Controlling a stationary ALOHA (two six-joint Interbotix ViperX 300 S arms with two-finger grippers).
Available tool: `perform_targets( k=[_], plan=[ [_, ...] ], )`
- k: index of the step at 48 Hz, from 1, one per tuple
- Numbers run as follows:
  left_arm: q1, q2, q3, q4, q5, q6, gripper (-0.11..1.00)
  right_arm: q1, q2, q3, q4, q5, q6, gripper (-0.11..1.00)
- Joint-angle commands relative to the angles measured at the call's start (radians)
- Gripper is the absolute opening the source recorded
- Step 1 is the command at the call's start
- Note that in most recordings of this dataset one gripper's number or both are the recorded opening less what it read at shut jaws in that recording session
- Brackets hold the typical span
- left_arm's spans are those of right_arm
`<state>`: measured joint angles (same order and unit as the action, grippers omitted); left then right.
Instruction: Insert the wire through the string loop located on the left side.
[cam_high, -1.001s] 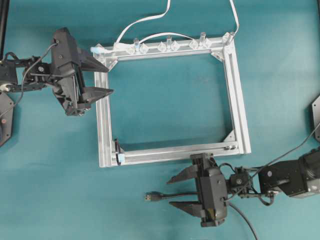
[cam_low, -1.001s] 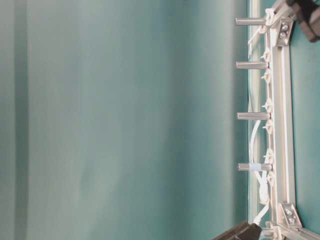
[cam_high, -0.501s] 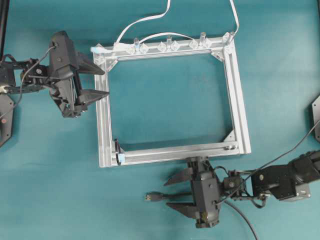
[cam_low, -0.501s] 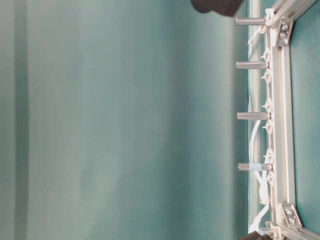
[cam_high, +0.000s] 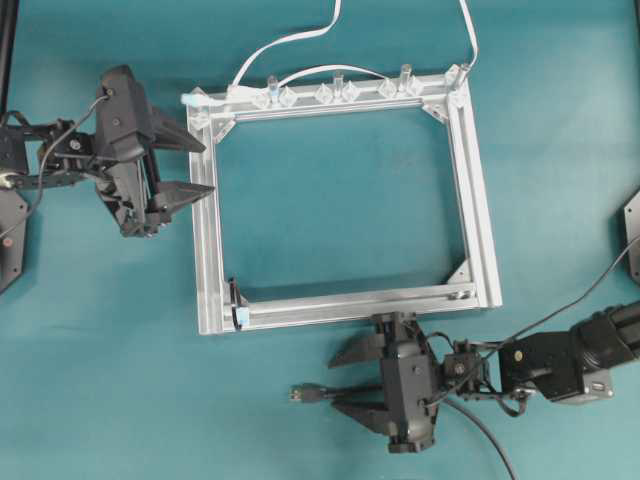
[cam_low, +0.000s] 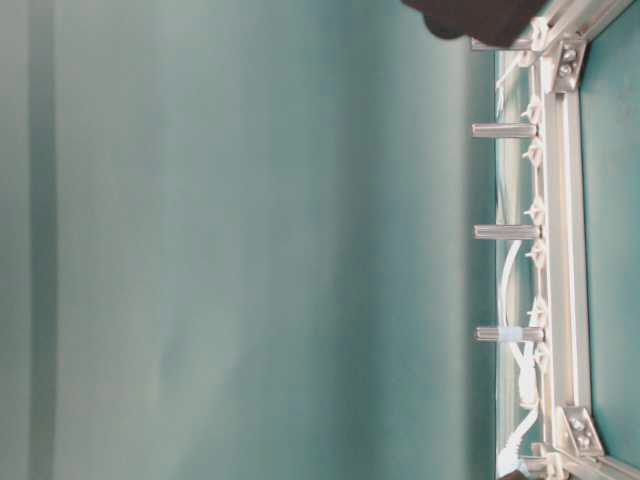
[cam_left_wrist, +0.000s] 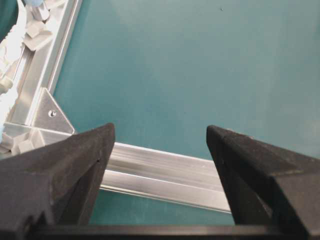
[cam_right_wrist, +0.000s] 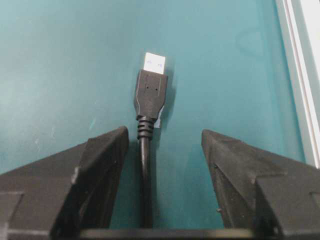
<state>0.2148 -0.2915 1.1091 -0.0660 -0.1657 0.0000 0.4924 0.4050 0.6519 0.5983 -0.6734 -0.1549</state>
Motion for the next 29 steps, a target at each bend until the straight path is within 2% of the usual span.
perform_targets(
  k=[1, 5, 8, 15, 18, 29],
  plan=[
    [-0.003, -0.012, -0.014, 0.003, -0.005, 0.008, 0.84, 0.006, -0.017, -0.012, 0.003, 0.005, -0.002, 0.66],
    [-0.003, -0.012, -0.017, 0.005, -0.005, 0.008, 0.86, 0.006, -0.017, -0.012, 0.003, 0.017, -0.002, 0.65],
    [-0.003, -0.012, -0.018, 0.003, -0.005, 0.008, 0.89, 0.005, -0.017, -0.012, 0.002, 0.029, -0.002, 0.58],
    [-0.003, -0.012, -0.02, 0.005, -0.003, 0.008, 0.91, 0.006, -0.017, -0.011, -0.002, 0.038, -0.008, 0.17],
    [-0.006, -0.012, -0.018, 0.005, -0.003, 0.008, 0.91, 0.006, -0.017, -0.011, -0.008, 0.032, -0.008, 0.07],
    [-0.014, -0.049, -0.006, 0.006, 0.012, 0.011, 0.91, 0.006, -0.017, -0.011, -0.015, 0.032, -0.009, 0.07]
  ],
)
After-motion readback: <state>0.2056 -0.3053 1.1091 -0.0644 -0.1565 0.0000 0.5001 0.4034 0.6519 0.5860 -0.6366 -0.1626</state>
